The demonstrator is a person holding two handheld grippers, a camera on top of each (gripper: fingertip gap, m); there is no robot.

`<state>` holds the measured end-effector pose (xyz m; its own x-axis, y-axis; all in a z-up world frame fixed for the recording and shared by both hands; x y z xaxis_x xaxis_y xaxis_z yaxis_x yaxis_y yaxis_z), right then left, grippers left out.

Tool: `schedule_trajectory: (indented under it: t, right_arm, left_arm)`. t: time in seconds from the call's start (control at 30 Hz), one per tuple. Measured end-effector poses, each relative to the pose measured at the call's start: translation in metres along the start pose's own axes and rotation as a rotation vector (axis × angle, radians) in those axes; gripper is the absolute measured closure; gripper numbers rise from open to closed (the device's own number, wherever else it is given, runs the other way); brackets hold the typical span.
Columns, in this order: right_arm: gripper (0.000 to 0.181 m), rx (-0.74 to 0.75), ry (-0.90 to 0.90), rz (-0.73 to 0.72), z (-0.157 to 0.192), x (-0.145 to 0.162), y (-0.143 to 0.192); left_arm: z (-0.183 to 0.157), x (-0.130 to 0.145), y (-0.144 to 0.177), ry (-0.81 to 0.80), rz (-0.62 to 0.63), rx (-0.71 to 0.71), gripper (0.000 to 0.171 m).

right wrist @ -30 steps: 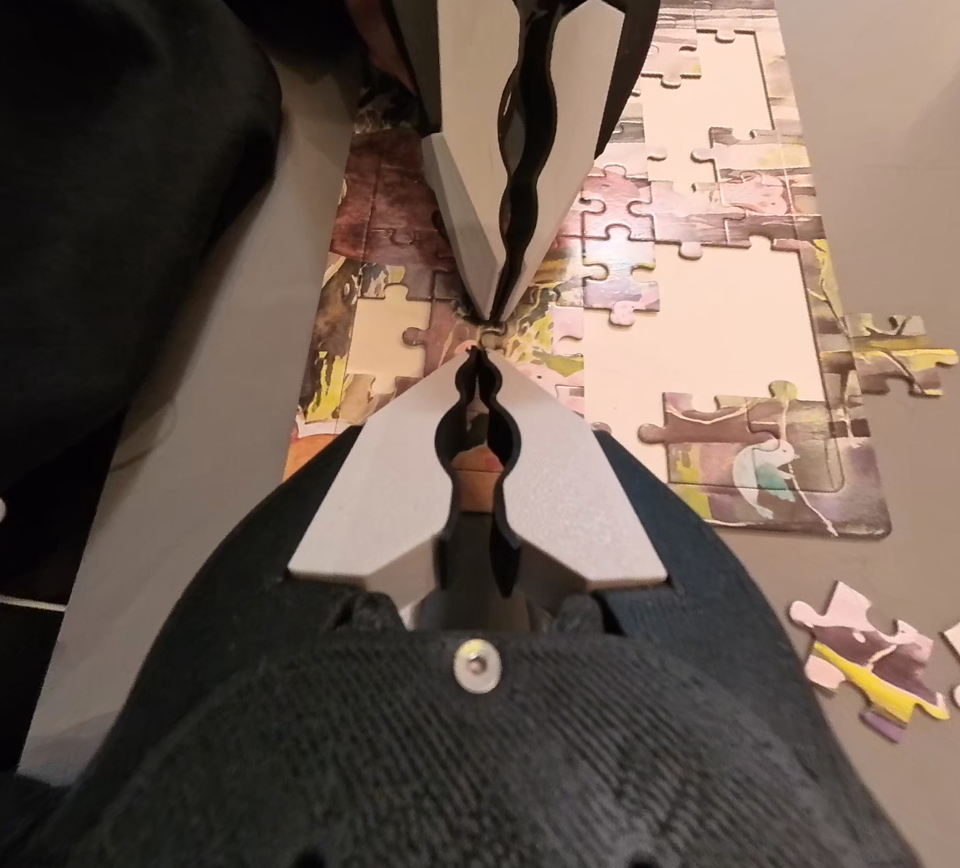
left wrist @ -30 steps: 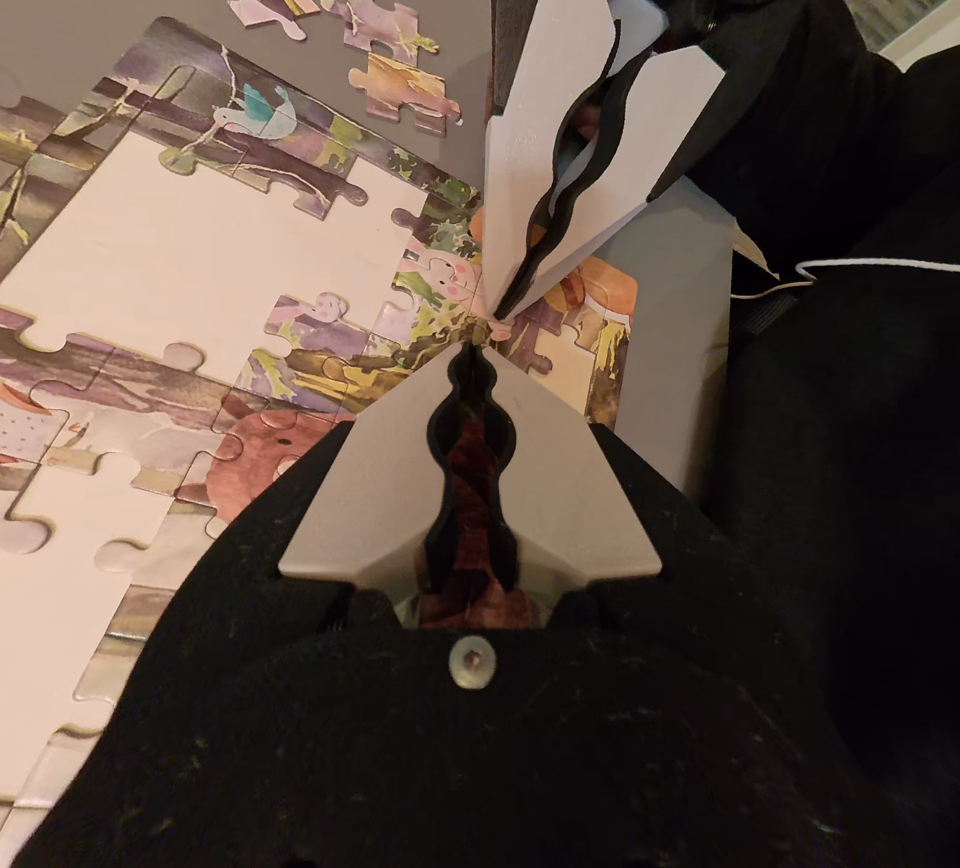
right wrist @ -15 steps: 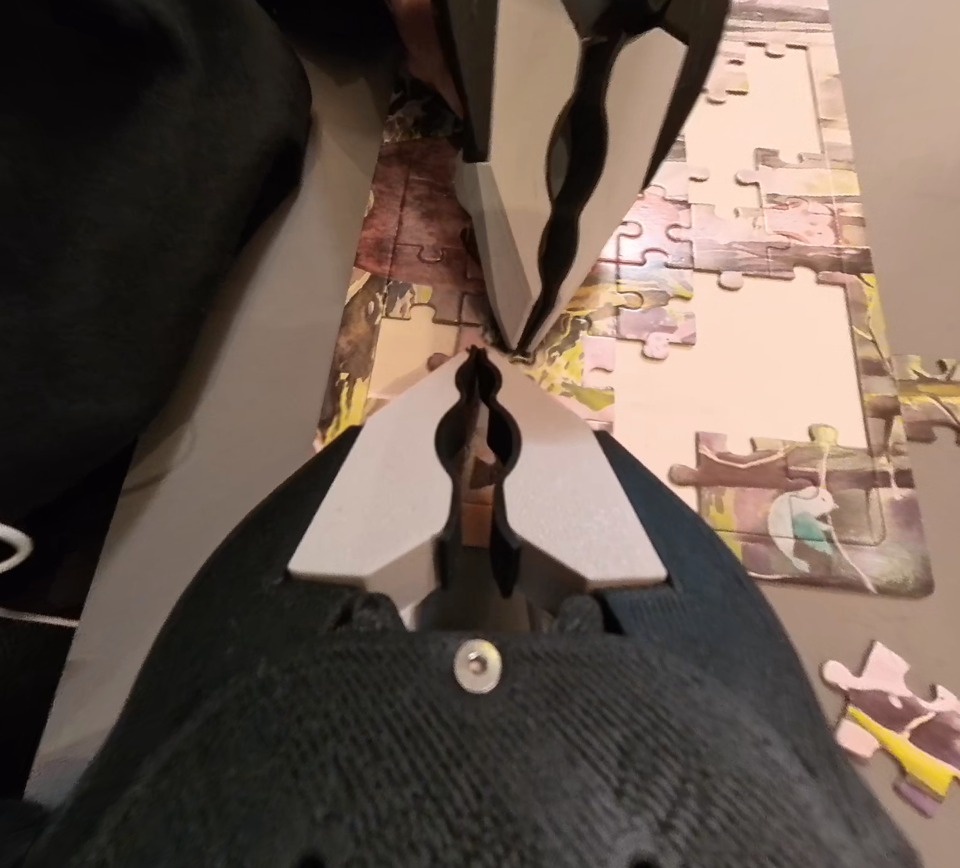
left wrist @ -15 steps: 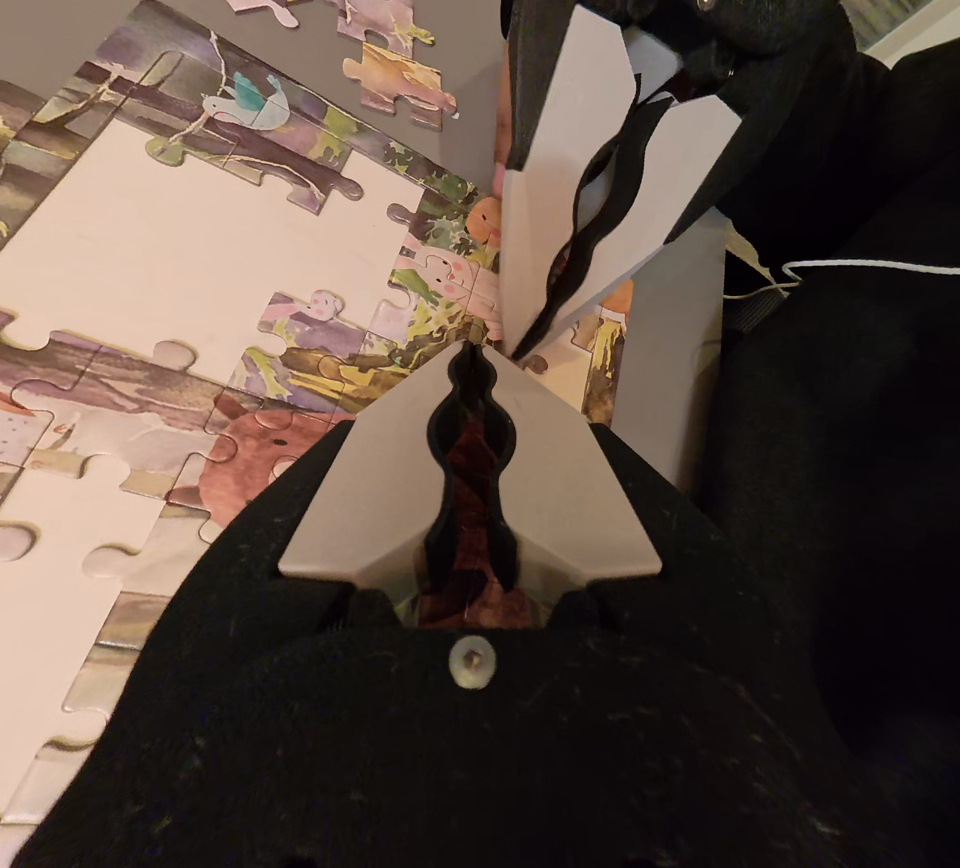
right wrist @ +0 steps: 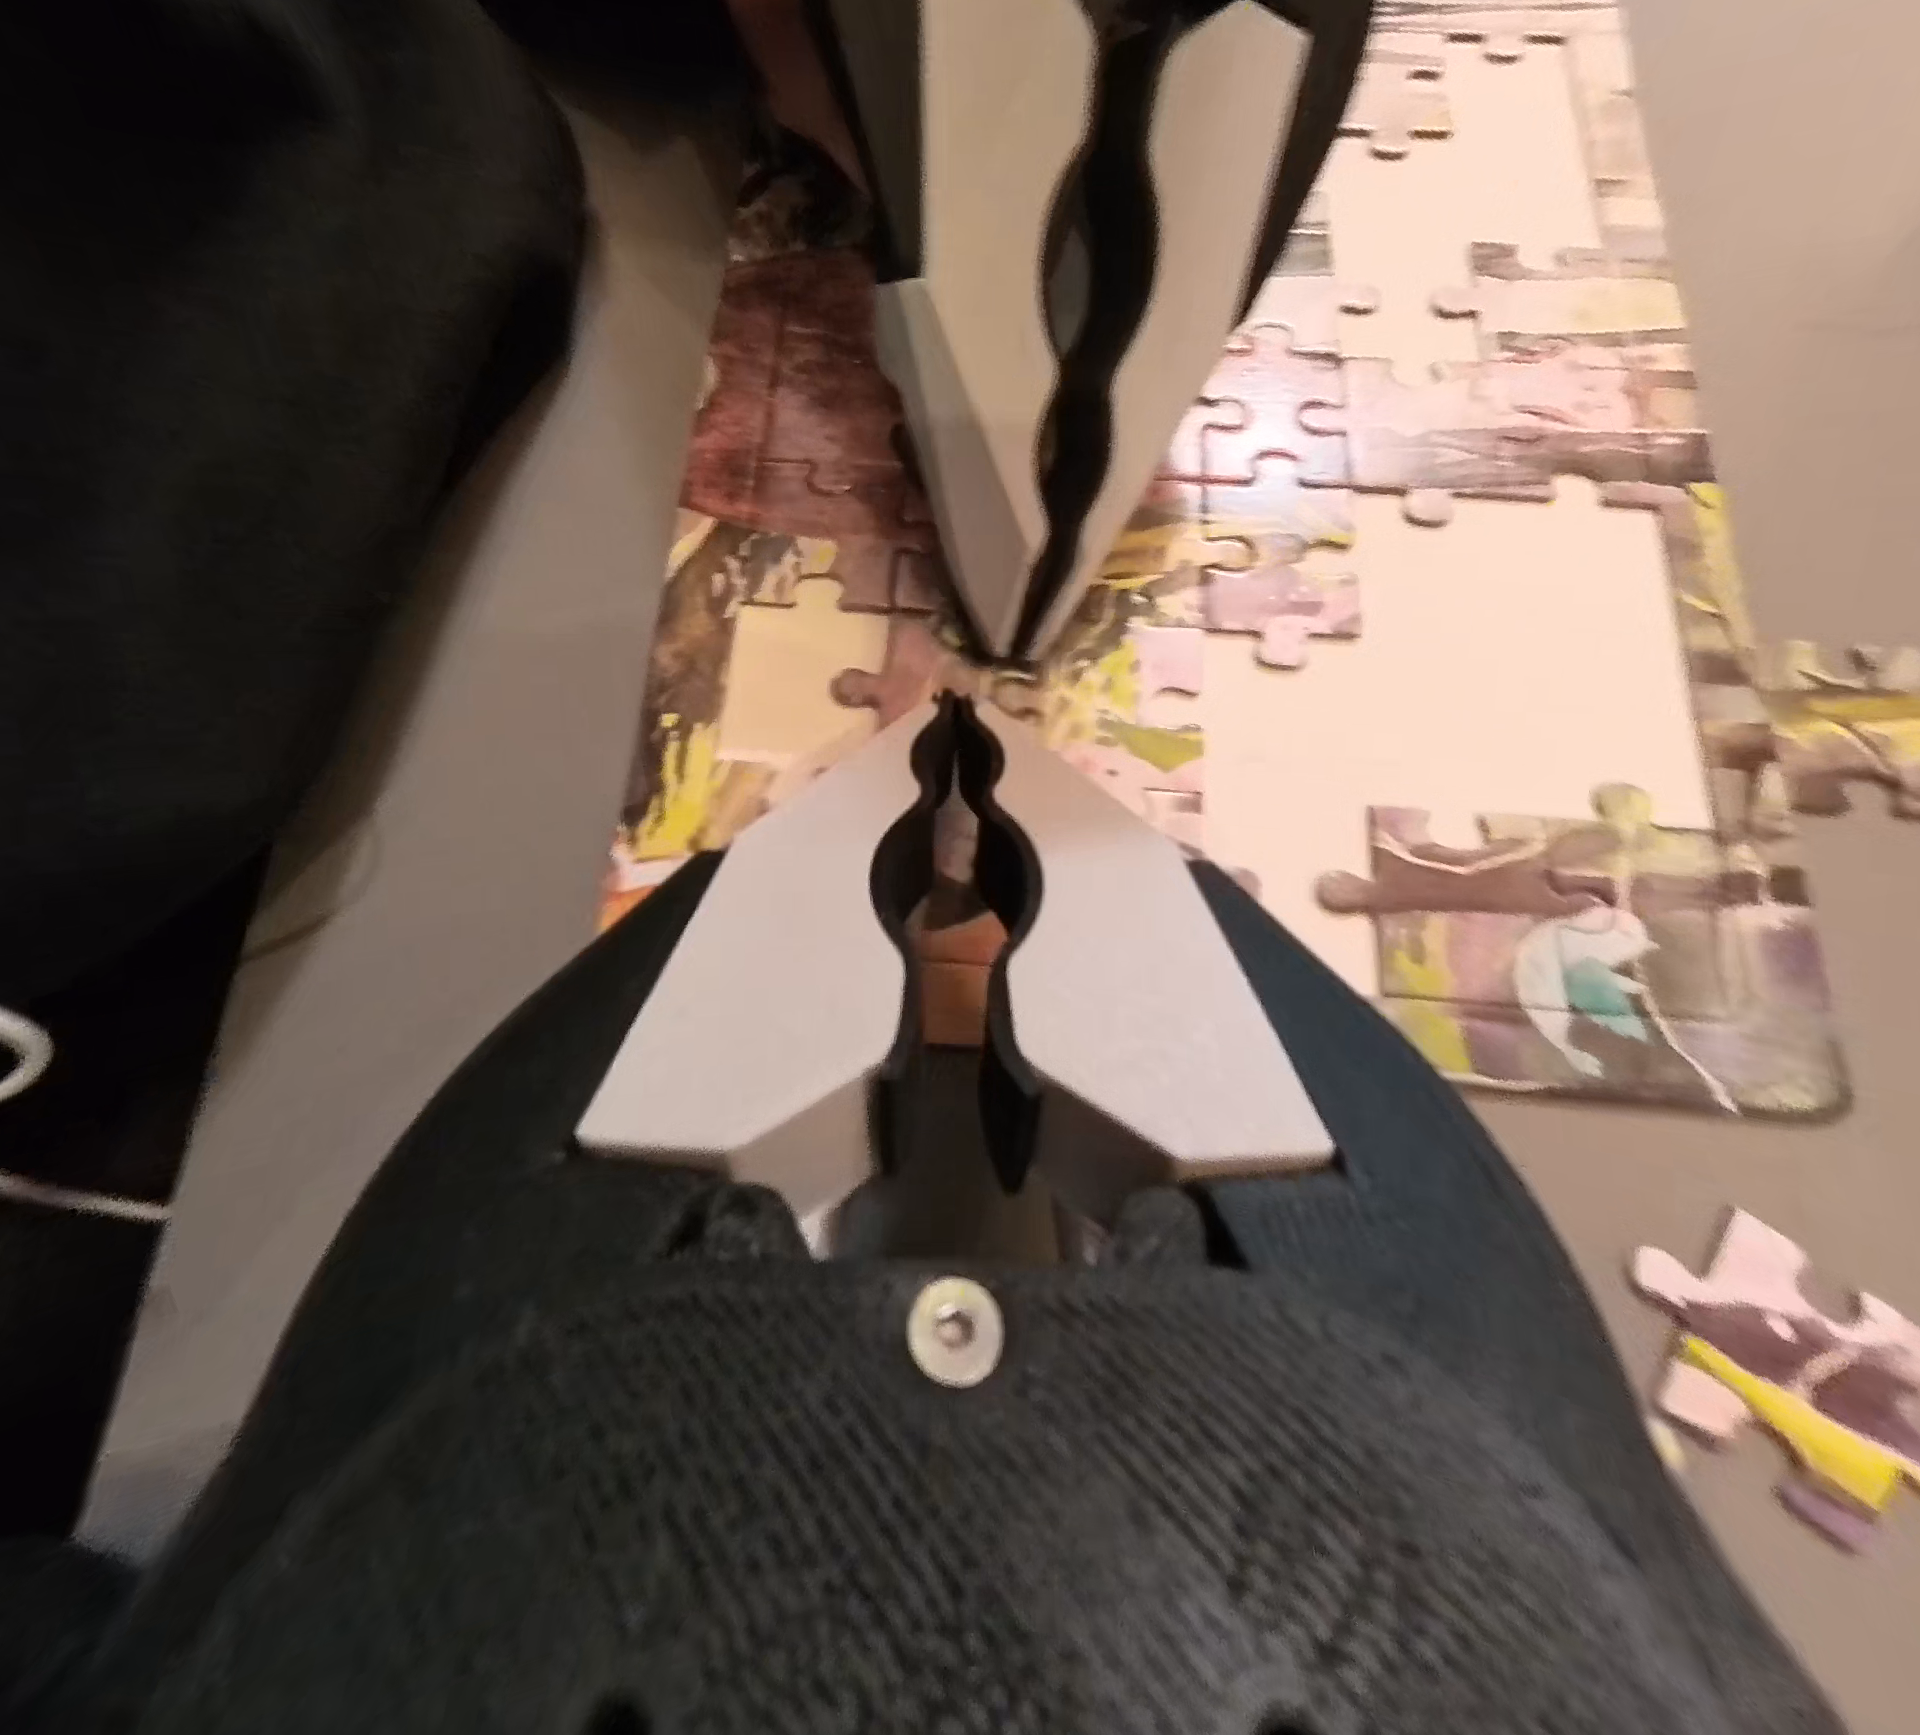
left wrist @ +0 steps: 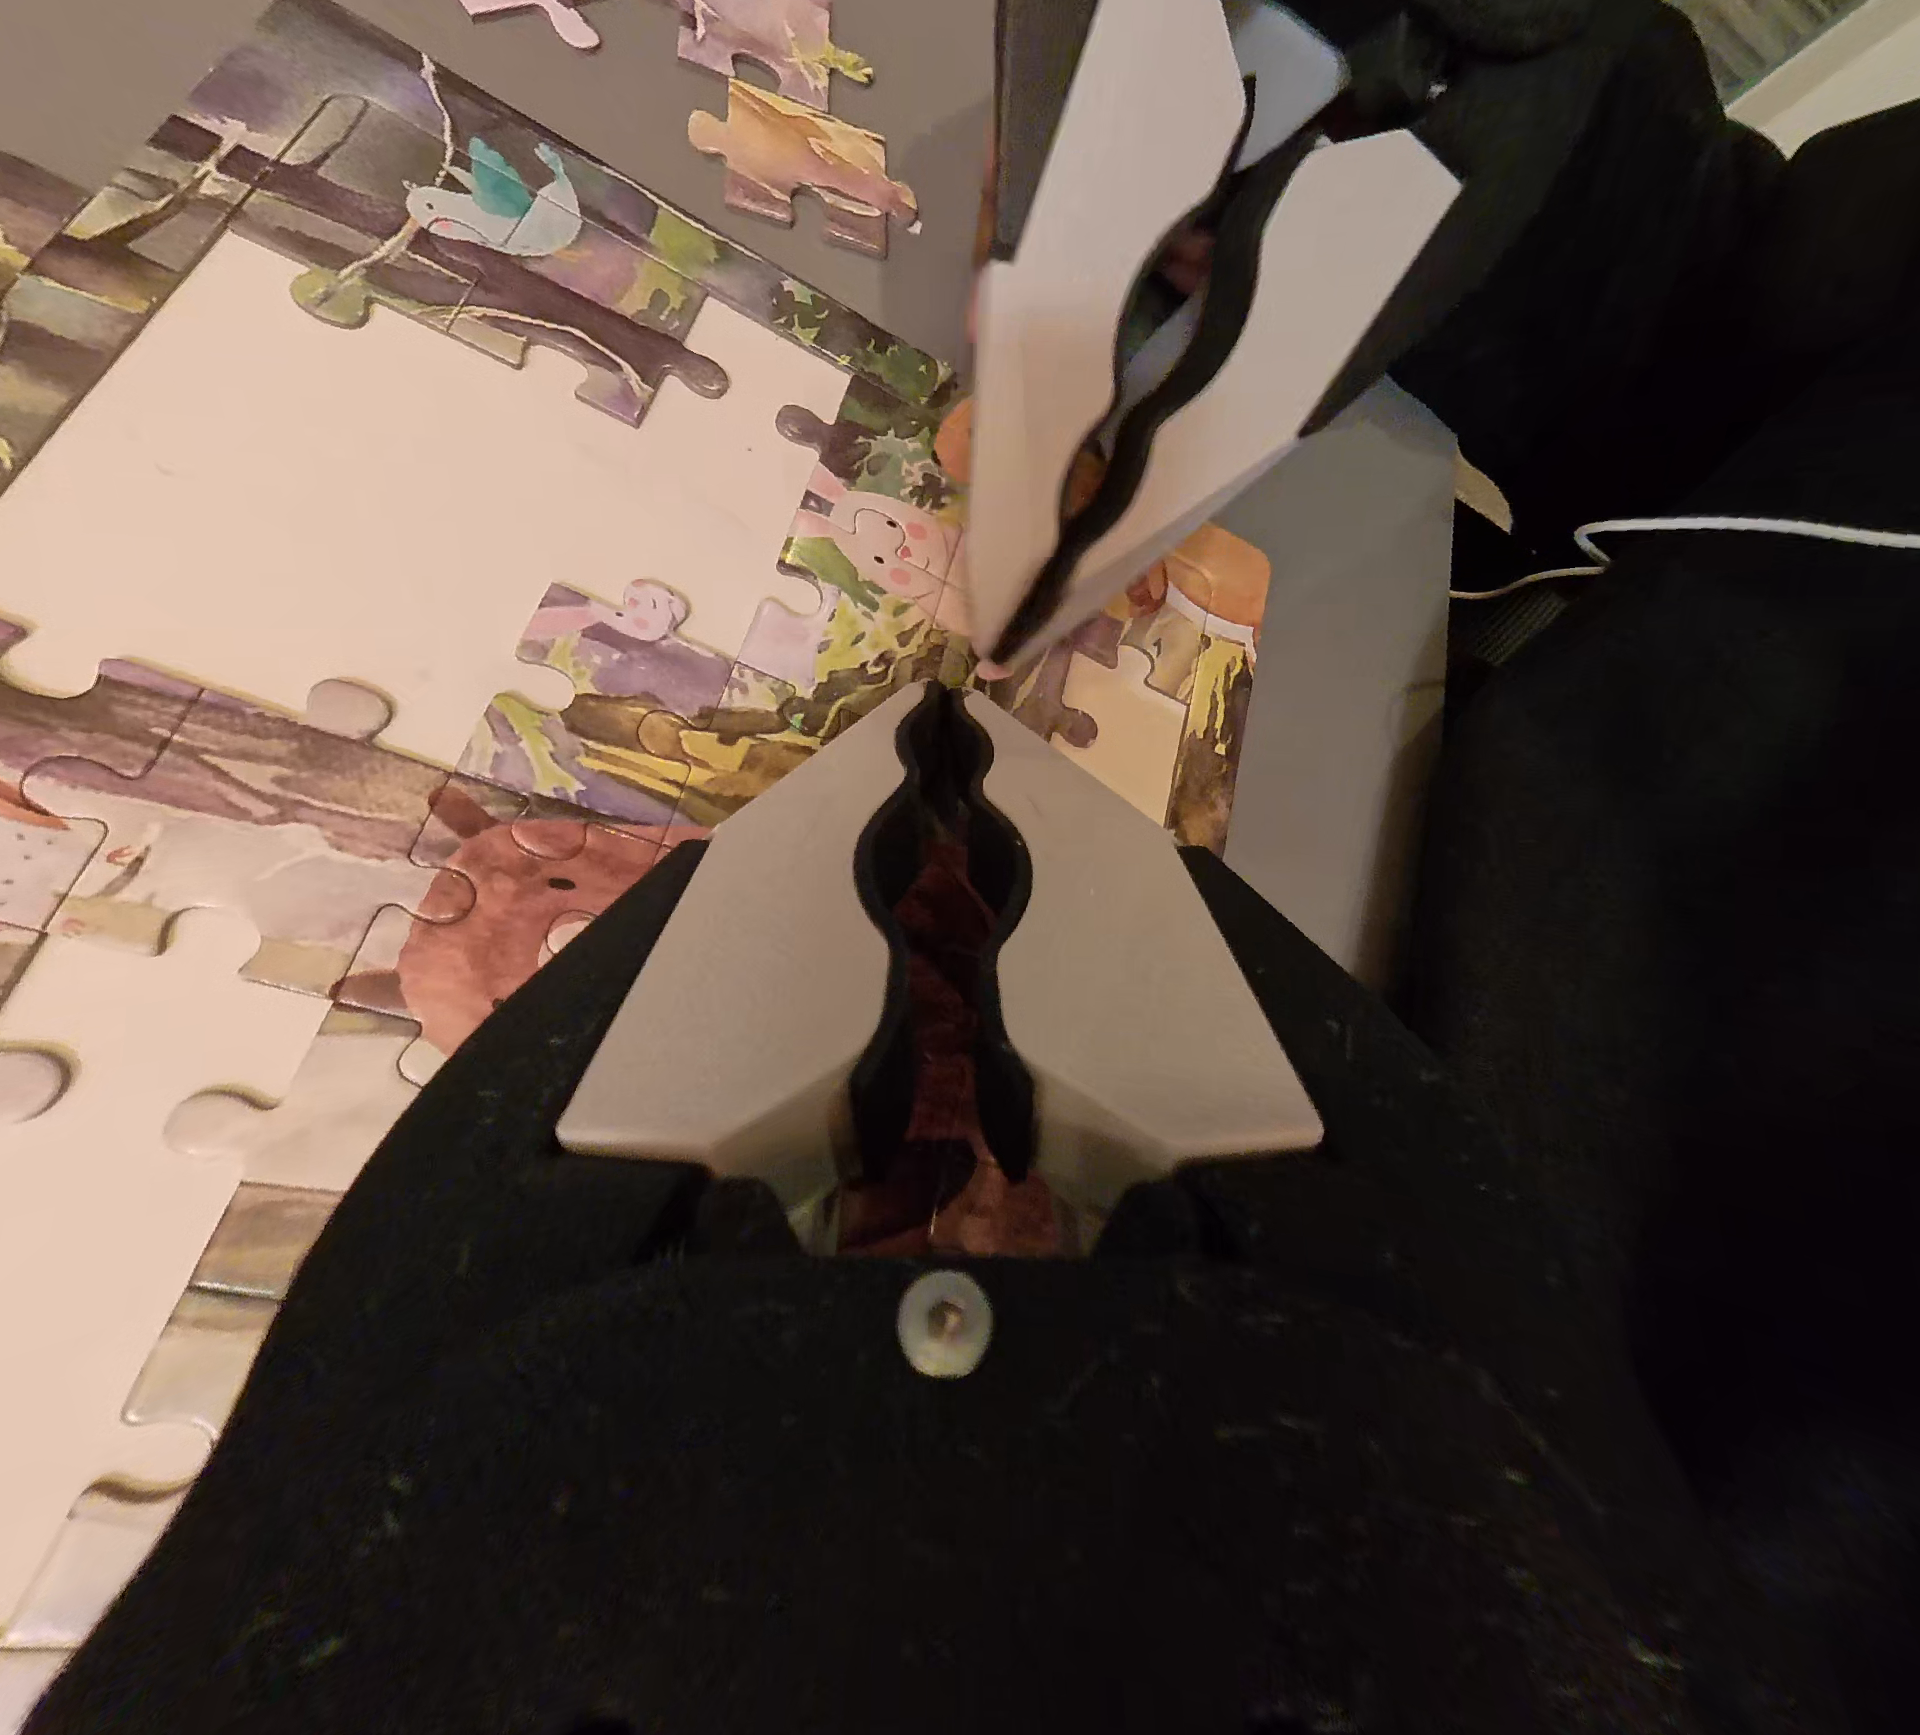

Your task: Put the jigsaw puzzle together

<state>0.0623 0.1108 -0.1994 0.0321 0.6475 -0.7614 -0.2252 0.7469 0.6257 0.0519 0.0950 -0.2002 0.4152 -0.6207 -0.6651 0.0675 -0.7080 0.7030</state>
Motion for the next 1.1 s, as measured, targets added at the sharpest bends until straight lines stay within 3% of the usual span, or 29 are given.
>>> schedule_trajectory:
  t: [0.07, 0.2, 0.33, 0.43, 0.57, 0.7, 0.77, 0.87, 1.1]
  right_arm:
    - [0.181, -0.021, -0.004, 0.0, 0.003, -0.001, -0.002]
    - [0.181, 0.116, -0.04, -0.009, -0.019, 0.004, 0.01]
    - [0.181, 0.017, -0.044, -0.011, -0.007, 0.003, 0.006]
    - [0.181, 0.133, -0.099, -0.027, -0.026, 0.005, 0.014]
    - [0.181, 0.02, -0.062, -0.016, -0.009, 0.005, 0.008]
    - [0.181, 0.204, -0.113, -0.038, -0.036, 0.01, 0.025]
    - [0.181, 0.204, -0.097, -0.147, -0.034, -0.003, 0.038]
    - [0.181, 0.14, -0.066, -0.377, -0.023, -0.033, 0.061]
    - [0.181, 0.289, -0.103, -0.495, -0.047, -0.032, 0.093]
  left_arm:
    - [0.0, 0.0, 0.0, 0.002, 0.0, 0.002, 0.171]
    - [0.0, 0.0, 0.0, 0.009, 0.001, 0.006, 0.171]
    - [0.0, 0.0, 0.0, 0.011, 0.001, 0.007, 0.171]
    - [0.0, 0.0, 0.0, 0.013, 0.001, 0.008, 0.171]
    - [0.0, 0.0, 0.0, 0.014, 0.0, 0.008, 0.171]
    - [0.0, -0.001, 0.001, 0.023, -0.003, 0.014, 0.171]
    - [0.001, -0.003, 0.003, 0.021, -0.023, 0.006, 0.171]
    - [0.0, -0.021, 0.02, 0.037, -0.18, 0.007, 0.171]
    - [0.028, -0.046, 0.063, 0.104, -0.352, -0.101, 0.171]
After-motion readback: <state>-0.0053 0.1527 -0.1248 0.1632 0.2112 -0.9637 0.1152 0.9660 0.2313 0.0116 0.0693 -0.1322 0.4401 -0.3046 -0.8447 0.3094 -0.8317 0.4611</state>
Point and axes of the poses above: each gripper's, where its closed fingertips meet, y back along the fingers, x out of its underside, z = x × y across the jaws, the point moved 1 cm from there along y, back along the fingers, and after that the axes turned 13 degrees about -x, right-handed, at the moved point
